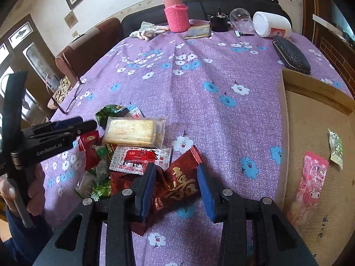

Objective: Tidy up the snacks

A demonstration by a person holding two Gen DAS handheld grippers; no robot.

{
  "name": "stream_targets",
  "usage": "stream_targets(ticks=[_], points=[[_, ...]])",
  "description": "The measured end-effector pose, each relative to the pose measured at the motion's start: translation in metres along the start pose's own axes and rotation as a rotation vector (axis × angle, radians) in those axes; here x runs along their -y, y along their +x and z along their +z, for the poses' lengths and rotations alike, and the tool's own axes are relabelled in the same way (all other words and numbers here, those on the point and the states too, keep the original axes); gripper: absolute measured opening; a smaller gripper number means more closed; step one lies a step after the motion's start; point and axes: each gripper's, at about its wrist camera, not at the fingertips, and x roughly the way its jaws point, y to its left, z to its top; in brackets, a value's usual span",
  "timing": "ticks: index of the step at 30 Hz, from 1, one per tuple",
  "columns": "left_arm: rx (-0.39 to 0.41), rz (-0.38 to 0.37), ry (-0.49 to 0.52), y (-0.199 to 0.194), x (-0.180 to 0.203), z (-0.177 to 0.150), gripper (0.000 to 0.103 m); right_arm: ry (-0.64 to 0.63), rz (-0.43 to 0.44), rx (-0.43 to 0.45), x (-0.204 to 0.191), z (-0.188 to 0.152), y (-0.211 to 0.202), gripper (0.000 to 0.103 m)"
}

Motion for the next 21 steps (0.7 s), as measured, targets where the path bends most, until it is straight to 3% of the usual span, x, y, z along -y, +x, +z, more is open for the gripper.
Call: stream_targets(ticks=[5,10,17,21], points=[[0.106,0.045,0.043,-0.017,0.012,0.000,0.047,0.000,0.000,0.001,-0.001,0.000,0.000,0.043],[0.193,0.160,0.103,-0.027,0.024,-0.001,0.047,0.021,0.029,-0.005,0.002,0.000,-0.001,0.043],[0.160,0.154,0.083,-0.021,0.016,0.002,0.048,0.053,0.063,-0.004,0.006,0.002,-0.005,0.043],[0.037,0.038,-0.005,-0.010,-0.008,0.006,0.048,0.065,0.070,0.012,0.008,0.003,-0.009,0.044]])
